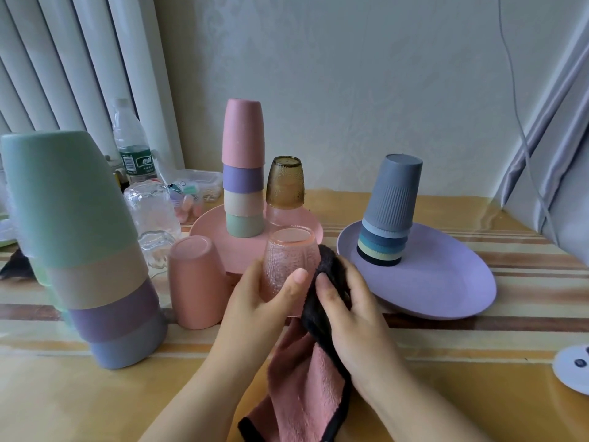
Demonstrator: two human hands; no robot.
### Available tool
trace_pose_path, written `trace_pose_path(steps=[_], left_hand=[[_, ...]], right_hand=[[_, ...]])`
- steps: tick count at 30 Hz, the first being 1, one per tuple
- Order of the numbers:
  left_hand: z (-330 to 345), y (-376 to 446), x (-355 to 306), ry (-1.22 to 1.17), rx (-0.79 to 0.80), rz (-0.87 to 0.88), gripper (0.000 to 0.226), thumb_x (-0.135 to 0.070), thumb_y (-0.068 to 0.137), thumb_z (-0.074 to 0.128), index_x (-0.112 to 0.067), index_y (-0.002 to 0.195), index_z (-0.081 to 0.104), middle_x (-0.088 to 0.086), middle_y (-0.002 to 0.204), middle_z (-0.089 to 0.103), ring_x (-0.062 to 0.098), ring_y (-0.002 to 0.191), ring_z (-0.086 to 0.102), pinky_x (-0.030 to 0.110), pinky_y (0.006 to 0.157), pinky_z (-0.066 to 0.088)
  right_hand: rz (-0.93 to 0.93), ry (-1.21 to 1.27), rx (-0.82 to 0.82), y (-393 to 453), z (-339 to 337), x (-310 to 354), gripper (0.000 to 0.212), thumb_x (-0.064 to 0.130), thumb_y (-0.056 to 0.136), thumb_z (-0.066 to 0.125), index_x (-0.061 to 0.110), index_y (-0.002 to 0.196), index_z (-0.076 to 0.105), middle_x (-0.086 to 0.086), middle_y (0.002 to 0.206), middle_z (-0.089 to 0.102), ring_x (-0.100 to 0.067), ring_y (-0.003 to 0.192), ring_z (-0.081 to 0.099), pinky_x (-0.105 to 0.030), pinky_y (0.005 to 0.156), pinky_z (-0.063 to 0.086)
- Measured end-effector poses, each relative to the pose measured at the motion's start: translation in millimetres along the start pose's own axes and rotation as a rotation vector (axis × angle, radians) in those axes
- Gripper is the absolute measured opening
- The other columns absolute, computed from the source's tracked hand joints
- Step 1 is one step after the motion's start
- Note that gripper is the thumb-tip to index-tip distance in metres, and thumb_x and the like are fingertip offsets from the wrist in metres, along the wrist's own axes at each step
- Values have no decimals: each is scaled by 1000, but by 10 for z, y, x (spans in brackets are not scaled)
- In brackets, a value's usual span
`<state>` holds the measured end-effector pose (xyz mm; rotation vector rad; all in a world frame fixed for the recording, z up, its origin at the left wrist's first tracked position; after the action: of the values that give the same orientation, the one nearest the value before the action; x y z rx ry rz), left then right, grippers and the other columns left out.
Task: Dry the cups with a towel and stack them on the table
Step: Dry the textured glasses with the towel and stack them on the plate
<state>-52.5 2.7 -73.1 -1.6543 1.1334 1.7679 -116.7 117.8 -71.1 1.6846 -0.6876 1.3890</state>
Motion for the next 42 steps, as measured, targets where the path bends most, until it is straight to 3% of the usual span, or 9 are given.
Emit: trace_pose_path(steps=[7, 12, 15, 18, 22, 25, 28, 37, 42], left_hand=[[160, -59, 76, -68, 281, -55, 65, -66, 52, 82, -43, 110, 64, 6, 123, 64, 21, 117, 61, 43, 101, 48], [115, -33, 6, -223, 216, -31, 56, -41, 61, 74, -16, 111, 68, 6, 108, 74, 20, 103, 69, 28, 87, 55], [68, -16, 7, -159, 115, 14, 52, -47, 59, 73, -18, 102, 71, 5, 102, 75, 17, 96, 71, 19, 76, 54], [18, 14, 126, -28, -14, -1, 51, -59, 54, 75, -30, 96, 72, 11, 107, 70, 22, 98, 69, 40, 87, 55], [-23, 26, 197, 117, -82, -6, 52, -63, 51, 79, -36, 93, 67, 7, 100, 71, 19, 93, 69, 46, 83, 56], [-9, -16, 137, 157, -84, -30, 53, -50, 54, 88, -29, 97, 65, -9, 94, 74, 3, 88, 69, 21, 77, 54], [9, -20, 133, 215, -100, -69, 48, -35, 56, 87, -25, 97, 64, -12, 89, 74, -5, 83, 67, 13, 70, 49], [61, 304, -211, 236, -44, -103, 47, -17, 65, 89, -22, 103, 61, -7, 93, 70, 2, 83, 67, 17, 69, 52], [554, 772, -369, 168, 129, -59, 75, -12, 61, 89, -17, 126, 51, -2, 112, 67, 7, 97, 64, 25, 85, 51]], right_hand=[[52, 78, -82, 56, -161, 31, 25, 62, 79, 50, 49, 96, 64, 33, 106, 64, 11, 109, 55, -26, 103, 39], [204, 151, -65, 39, -67, -120, 75, 76, 69, 51, 30, 128, 56, 17, 133, 55, -4, 125, 48, -37, 112, 34], [266, 139, -66, 47, -68, -158, 42, 57, 84, 51, 32, 115, 63, 25, 114, 64, 4, 108, 57, -23, 99, 44], [243, -2, -55, 82, -123, -106, 18, 41, 95, 46, 37, 85, 61, 34, 84, 59, 10, 85, 56, -16, 80, 41], [137, -338, 37, 161, -286, -35, 23, 37, 95, 50, 31, 116, 58, 18, 111, 62, -4, 109, 55, -17, 89, 41], [89, -451, 119, 197, -452, 35, 31, 28, 93, 56, 40, 120, 47, 22, 110, 55, 3, 105, 51, 5, 76, 34], [88, -513, 174, 240, -600, 38, 30, 20, 90, 61, 41, 109, 52, 17, 103, 60, 1, 92, 57, 0, 72, 38], [116, -627, 365, 238, -666, 0, 36, 19, 88, 63, 43, 114, 59, 13, 114, 64, -4, 102, 59, -21, 91, 46], [107, -671, 451, 174, -596, -2, 38, 16, 89, 59, 39, 120, 57, 14, 120, 62, -5, 110, 57, -21, 96, 44]])
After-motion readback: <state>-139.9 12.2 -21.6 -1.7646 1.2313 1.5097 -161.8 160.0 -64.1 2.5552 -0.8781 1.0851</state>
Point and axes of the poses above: each hand's wrist, its own y-axis towards the middle knuckle, its own z-axis out of the palm, x = y × z, the point moved 5 cm from there along y, towards the middle knuckle
